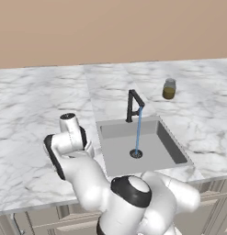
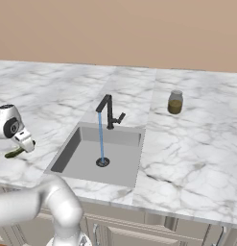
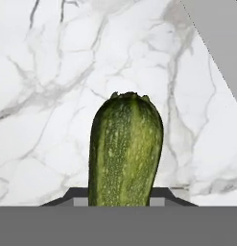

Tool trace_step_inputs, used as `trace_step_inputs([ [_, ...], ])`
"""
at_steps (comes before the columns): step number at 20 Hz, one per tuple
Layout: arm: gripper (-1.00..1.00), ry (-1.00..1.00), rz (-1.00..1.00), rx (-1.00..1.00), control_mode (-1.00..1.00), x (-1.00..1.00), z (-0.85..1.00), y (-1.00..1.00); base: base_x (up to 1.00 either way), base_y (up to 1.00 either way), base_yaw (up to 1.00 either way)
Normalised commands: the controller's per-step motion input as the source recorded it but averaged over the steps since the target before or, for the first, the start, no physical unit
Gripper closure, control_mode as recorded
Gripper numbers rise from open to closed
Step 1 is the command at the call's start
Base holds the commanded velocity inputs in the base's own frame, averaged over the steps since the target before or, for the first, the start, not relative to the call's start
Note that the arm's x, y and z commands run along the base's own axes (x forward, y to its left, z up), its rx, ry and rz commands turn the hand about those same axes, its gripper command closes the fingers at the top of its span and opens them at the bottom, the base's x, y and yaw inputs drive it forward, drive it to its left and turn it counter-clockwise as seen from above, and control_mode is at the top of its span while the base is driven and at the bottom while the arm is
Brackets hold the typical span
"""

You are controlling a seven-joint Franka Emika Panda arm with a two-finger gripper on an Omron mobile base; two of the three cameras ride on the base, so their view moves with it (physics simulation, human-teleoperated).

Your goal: Turn on the sink faucet. Then move the squash from the counter to the sink. Turn off the sink. Move the vegetable from the sink to the pot next to the stove. Finally move the pot to the rear left burner.

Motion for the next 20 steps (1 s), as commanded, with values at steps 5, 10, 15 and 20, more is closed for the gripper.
trace_step_inputs([
  [5, 1.00, -0.03, 0.00, 0.00, -1.00, 0.14, 0.24, -0.89, 0.00, 0.00, 0.00],
  [10, 1.00, 0.00, 0.00, 0.00, -1.00, 0.22, 0.17, -0.88, 0.00, 0.00, 0.00],
  [15, 1.00, 0.00, -0.01, 0.00, -1.00, 0.17, 0.10, -0.92, 0.00, 0.00, 0.00],
  [20, 1.00, 0.00, 0.00, 0.02, -1.00, 0.14, 0.03, -0.87, 0.00, 0.00, 0.00],
])
